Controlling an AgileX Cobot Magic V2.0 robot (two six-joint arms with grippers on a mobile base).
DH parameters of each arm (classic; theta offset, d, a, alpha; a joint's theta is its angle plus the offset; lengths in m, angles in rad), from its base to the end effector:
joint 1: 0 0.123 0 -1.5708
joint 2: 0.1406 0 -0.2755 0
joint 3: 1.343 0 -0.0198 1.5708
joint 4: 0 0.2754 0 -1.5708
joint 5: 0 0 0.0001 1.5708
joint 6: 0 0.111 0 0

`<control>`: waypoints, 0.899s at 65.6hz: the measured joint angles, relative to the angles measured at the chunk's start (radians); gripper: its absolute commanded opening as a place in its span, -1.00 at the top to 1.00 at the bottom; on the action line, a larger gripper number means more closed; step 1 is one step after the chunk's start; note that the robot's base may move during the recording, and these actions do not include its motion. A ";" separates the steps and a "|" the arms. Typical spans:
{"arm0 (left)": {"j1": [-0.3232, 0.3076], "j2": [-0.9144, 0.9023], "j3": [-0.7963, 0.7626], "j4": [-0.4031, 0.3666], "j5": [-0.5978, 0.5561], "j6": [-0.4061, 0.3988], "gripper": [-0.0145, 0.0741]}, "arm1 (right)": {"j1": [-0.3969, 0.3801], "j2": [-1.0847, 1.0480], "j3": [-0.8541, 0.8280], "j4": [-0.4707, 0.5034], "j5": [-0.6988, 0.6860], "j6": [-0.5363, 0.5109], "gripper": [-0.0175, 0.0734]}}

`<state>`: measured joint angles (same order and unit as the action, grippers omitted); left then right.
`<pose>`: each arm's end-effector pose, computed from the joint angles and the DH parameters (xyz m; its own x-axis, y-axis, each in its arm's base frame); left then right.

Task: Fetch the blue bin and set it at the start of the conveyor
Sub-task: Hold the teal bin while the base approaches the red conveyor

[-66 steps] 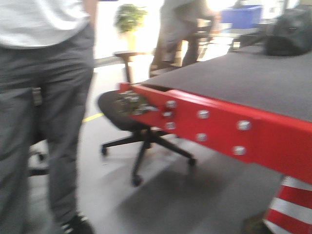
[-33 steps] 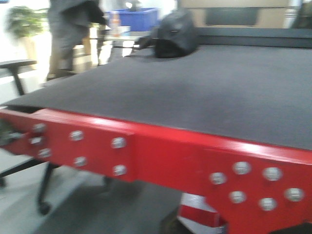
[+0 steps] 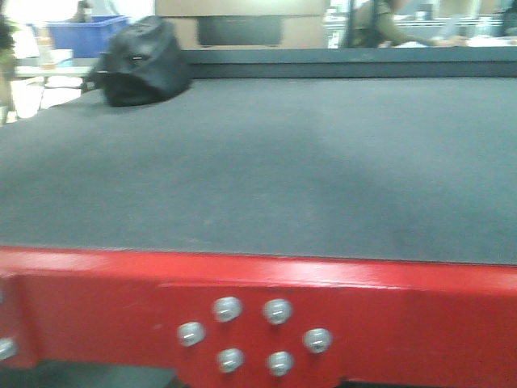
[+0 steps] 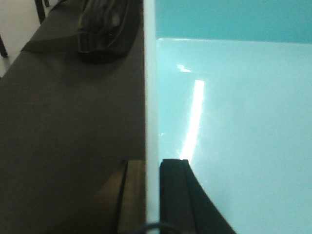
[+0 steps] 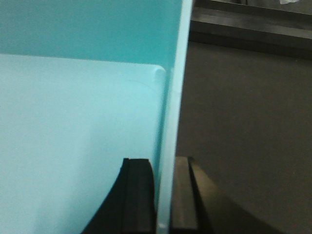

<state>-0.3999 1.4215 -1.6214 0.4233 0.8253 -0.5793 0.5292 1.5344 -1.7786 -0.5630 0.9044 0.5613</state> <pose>0.3348 -0.1051 0.4454 -0.4531 -0.0972 -0.8862 -0.0002 0.9940 -0.1089 0.3442 0.1473 0.4578 -0.4253 -0.0509 -0.9036 -0.0598 0.9978 -0.0280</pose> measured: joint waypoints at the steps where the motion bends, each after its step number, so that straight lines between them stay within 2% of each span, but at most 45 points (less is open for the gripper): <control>1: 0.000 0.000 0.000 0.000 0.000 0.000 0.92 | 0.000 0.000 0.000 0.000 0.000 0.000 0.95; 44: 0.000 0.000 0.000 0.000 0.000 0.000 0.92 | 0.000 0.000 0.000 -0.002 0.000 0.000 0.95; 59: 0.000 0.000 0.000 0.007 0.006 0.000 0.92 | -0.002 0.000 0.000 0.065 0.021 0.000 0.95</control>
<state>-0.3999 1.4215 -1.6214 0.4303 0.8317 -0.5793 0.5274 1.5344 -1.7786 -0.4982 0.9257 0.5613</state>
